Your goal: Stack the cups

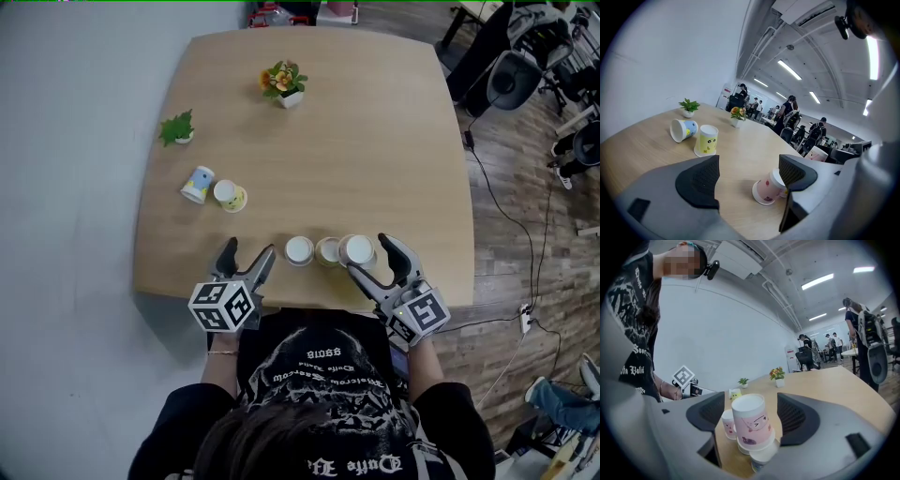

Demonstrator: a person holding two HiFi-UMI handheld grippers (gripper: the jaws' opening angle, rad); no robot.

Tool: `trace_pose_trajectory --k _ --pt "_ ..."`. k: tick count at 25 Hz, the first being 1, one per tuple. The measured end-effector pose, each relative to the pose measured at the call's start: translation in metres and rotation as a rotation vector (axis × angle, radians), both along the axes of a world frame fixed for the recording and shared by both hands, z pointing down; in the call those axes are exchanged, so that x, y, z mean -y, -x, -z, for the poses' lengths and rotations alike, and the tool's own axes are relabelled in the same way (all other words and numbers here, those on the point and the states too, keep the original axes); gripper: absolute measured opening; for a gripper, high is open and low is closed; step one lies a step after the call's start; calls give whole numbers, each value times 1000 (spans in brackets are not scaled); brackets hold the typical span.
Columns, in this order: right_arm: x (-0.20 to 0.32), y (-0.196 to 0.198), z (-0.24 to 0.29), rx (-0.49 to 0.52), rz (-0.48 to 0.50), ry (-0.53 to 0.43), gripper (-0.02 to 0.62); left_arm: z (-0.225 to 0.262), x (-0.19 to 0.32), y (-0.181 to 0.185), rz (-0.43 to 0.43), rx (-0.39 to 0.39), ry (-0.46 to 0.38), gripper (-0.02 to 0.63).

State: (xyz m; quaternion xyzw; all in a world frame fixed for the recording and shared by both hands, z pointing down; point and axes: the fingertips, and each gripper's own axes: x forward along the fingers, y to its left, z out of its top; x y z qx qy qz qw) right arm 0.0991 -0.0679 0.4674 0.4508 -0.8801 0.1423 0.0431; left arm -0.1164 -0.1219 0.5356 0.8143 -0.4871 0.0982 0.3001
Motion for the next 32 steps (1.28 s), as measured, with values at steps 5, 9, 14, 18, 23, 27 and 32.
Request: trace_pose_trajectory --k 5,9,14,18,23,27,32 --pt "0 -21 17 81 -98 -19 364 6 30 24 60 77 -22 407" --pt "0 -44 19 78 -190 -24 364 11 64 47 99 160 -44 407" --pt "0 -71 21 79 -306 -18 364 -3 102 59 93 268 -38 407" --pt "-2 -83 21 55 -373 -8 364 -25 124 60 67 312 1 407" --pt "-9 -94 14 35 -453 19 364 -40 139 56 53 331 35 407" --pt "-12 -97 7 40 -498 35 360 -44 146 60 87 347 32 396" --pt "-15 -99 5 38 -528 44 342 -43 144 60 91 377 15 255"
